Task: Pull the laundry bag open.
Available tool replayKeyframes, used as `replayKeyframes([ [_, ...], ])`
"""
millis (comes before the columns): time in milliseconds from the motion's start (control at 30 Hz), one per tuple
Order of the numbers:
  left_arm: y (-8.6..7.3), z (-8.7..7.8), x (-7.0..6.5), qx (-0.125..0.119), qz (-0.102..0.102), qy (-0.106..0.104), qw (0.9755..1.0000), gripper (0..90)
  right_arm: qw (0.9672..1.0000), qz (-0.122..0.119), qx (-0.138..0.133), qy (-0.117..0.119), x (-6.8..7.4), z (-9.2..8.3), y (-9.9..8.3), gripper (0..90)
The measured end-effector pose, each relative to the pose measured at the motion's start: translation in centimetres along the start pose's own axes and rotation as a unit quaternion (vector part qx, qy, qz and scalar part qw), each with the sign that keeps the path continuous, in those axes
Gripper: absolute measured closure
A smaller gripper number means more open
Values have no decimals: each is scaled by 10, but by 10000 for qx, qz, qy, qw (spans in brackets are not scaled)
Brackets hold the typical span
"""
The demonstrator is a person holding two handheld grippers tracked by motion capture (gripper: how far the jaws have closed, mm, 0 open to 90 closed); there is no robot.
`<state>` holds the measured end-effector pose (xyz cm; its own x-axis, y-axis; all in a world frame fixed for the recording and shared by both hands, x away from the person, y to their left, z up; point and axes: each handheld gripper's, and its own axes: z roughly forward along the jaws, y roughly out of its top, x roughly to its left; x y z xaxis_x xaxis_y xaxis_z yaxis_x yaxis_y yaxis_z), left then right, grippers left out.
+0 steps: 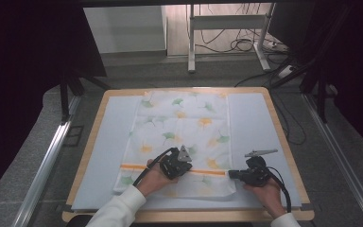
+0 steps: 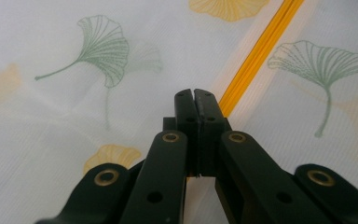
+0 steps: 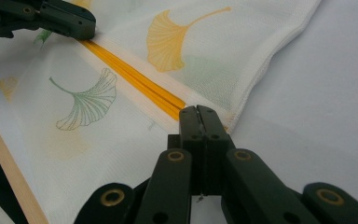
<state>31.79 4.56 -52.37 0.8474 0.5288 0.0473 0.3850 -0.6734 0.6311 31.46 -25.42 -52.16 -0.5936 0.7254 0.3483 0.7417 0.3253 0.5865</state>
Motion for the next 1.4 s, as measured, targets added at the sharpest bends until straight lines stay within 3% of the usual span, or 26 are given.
replayKeyframes([
  [133, -2, -2, 1, 21, -12, 34, 10000, 900, 9999, -87, 29, -85, 2, 0, 0, 898],
  [633, -12, -10, 11, 112, -195, 81, 9997, 900, 9999, -91, 31, -67, 2, 0, 0, 898],
  [867, -26, -19, 21, 122, -418, 158, 9989, 900, 9999, -101, 25, -69, 2, 0, 0, 898],
  [1400, -50, -38, 34, 194, -574, 409, 9973, 900, 9999, -100, 29, -68, 2, 0, 0, 899],
])
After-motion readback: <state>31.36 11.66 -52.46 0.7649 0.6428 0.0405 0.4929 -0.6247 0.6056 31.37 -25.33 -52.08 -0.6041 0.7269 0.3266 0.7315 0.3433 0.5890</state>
